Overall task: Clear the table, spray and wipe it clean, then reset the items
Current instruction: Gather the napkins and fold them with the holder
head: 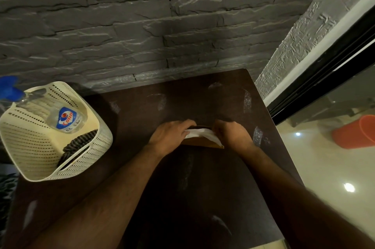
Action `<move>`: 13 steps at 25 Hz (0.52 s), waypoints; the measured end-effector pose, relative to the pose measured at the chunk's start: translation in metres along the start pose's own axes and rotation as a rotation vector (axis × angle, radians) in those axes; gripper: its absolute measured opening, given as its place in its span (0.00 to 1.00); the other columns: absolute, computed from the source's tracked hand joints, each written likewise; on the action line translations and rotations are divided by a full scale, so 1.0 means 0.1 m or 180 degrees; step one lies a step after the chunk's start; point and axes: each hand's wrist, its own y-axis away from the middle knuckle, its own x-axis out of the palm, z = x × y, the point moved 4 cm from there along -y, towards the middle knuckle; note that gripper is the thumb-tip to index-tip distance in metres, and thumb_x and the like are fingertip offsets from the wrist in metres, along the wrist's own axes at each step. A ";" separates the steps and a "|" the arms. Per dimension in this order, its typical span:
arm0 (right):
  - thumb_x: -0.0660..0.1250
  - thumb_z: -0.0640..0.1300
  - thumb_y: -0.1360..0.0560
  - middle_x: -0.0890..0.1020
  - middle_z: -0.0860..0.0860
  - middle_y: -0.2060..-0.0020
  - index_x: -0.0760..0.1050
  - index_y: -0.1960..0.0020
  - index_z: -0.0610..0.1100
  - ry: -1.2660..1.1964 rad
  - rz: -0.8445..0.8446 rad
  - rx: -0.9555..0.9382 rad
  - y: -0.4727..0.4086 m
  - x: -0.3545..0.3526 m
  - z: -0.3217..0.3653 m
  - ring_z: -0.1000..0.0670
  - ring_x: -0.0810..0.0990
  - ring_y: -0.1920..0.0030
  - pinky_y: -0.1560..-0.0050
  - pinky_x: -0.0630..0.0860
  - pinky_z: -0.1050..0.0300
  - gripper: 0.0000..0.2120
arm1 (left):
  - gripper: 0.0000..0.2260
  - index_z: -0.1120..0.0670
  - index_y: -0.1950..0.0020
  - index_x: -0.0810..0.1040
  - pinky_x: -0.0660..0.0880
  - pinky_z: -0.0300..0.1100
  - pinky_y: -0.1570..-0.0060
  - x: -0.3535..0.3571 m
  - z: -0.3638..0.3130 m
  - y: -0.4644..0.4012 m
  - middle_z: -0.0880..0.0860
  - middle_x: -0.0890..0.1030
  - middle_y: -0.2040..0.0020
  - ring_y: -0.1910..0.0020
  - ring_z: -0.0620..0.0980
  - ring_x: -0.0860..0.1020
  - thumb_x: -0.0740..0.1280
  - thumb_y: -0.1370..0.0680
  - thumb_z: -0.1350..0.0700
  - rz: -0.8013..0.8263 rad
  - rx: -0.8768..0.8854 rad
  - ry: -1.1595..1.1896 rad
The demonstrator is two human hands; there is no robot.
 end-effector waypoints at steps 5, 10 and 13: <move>0.61 0.45 0.22 0.83 0.52 0.52 0.78 0.44 0.53 0.0168 0.0163 -0.0034 -0.03 0.05 0.00 0.52 0.82 0.55 0.52 0.81 0.51 0.11 | 0.11 0.47 0.41 0.75 0.71 0.41 0.53 0.09 0.07 -0.06 0.48 0.79 0.48 0.52 0.43 0.75 0.57 0.18 0.46 -0.0019 -0.0281 0.0255; 0.58 0.49 0.22 0.82 0.53 0.56 0.79 0.45 0.53 0.0396 0.0159 0.0165 -0.01 0.00 -0.02 0.51 0.80 0.57 0.49 0.78 0.49 0.12 | 0.08 0.47 0.44 0.75 0.77 0.46 0.51 0.15 0.16 -0.16 0.47 0.78 0.51 0.54 0.45 0.77 0.61 0.20 0.47 0.0170 -0.0942 0.0561; 0.59 0.65 0.27 0.79 0.54 0.53 0.75 0.45 0.52 0.0338 -0.0197 -0.0072 0.11 -0.07 0.02 0.52 0.78 0.55 0.49 0.76 0.50 0.21 | 0.08 0.46 0.43 0.73 0.77 0.47 0.49 0.10 0.11 -0.18 0.47 0.78 0.49 0.53 0.45 0.77 0.64 0.21 0.48 -0.0011 -0.0866 0.0508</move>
